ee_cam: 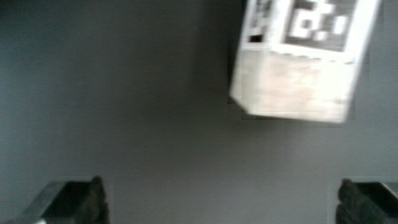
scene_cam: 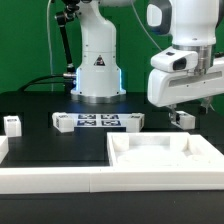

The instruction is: Assemble square table

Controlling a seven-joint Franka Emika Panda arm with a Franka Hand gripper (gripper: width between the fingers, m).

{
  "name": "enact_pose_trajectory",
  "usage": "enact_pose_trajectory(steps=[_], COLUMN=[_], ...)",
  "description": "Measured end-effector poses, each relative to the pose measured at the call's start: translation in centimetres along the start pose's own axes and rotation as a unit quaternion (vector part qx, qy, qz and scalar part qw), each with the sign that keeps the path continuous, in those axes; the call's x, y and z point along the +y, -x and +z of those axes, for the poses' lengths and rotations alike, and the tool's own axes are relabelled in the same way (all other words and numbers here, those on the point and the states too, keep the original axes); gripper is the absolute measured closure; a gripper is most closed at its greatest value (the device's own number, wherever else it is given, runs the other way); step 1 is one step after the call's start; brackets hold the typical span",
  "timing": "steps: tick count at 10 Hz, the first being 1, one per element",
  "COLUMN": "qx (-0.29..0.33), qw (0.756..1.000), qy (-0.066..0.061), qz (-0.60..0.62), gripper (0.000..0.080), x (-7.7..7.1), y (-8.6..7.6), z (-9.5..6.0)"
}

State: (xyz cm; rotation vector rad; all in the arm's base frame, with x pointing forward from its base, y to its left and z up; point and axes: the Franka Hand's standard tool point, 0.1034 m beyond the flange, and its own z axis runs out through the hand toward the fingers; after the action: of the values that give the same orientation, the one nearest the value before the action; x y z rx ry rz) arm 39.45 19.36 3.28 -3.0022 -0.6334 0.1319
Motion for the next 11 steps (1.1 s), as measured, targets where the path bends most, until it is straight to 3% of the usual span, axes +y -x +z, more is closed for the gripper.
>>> enact_pose_trajectory(steps=[1, 6, 8, 11], qx=[0.0, 0.0, 0.018, 0.028], qw=[1.0, 1.0, 1.0, 0.999], qy=[0.009, 0.009, 0.023, 0.023], qz=[-0.025, -0.021, -0.008, 0.002], gripper=[0.0151, 0.0151, 0.0151, 0.0151], x=[-1.0, -0.8, -2.2, -1.7], y=[0.0, 0.1, 0.4, 0.8], z=[0.1, 0.1, -0.3, -0.1])
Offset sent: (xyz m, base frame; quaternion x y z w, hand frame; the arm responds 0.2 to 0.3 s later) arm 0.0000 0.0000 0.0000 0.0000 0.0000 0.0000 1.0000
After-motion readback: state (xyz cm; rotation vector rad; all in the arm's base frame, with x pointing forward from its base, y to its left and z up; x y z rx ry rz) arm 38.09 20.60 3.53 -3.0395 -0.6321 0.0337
